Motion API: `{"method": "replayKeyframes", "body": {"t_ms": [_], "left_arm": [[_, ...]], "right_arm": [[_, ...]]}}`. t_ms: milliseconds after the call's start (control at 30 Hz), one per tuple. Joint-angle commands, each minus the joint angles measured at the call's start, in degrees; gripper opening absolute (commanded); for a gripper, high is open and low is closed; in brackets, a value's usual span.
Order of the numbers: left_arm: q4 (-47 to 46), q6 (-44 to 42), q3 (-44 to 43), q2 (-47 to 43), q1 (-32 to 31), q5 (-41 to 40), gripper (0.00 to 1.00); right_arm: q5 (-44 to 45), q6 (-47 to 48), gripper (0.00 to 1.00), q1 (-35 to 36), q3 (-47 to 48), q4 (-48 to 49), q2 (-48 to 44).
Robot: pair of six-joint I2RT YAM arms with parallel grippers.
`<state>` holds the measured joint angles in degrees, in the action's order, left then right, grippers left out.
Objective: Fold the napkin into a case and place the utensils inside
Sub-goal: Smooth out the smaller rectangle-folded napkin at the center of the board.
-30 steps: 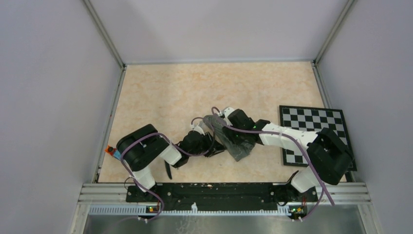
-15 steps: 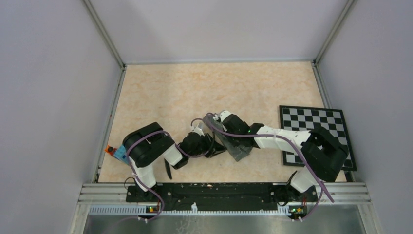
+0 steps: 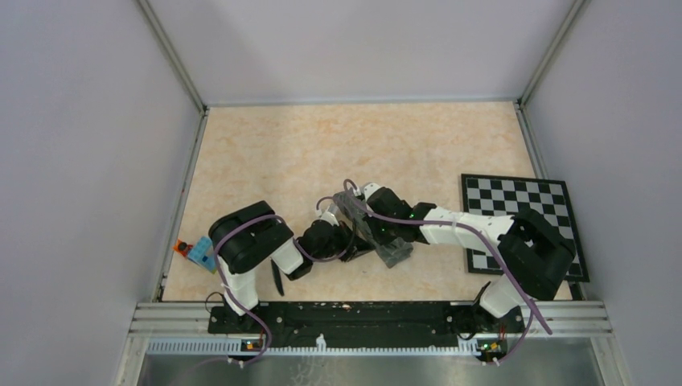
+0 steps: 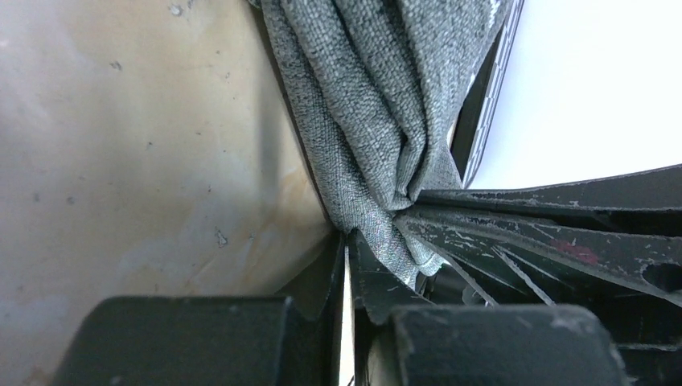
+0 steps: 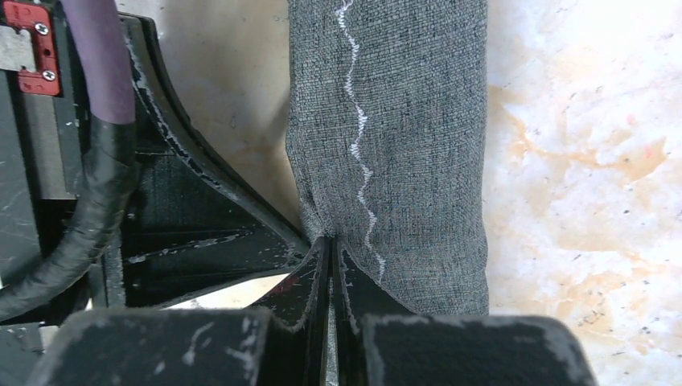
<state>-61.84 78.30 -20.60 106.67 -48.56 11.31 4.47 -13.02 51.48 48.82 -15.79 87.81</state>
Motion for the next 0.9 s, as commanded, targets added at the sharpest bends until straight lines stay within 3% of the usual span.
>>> {"method": "replayKeyframes", "body": {"t_ms": [0, 600, 867], "left_arm": [[1.83, -1.60, -0.32, 1.40, -0.79, -1.75, 0.08], [5.84, -3.17, -0.49, -0.95, -1.82, -4.75, 0.04], [6.73, -5.65, 2.91, -5.62, -1.94, -5.96, 0.17]], "right_arm": [[-2.91, -4.91, 0.00, 0.64, 1.55, 1.95, -1.51], [-7.22, -11.99, 0.00, -3.32, -2.31, 7.65, -1.58], [-8.93, -11.89, 0.00, -4.98, -7.14, 12.99, 1.58]]}}
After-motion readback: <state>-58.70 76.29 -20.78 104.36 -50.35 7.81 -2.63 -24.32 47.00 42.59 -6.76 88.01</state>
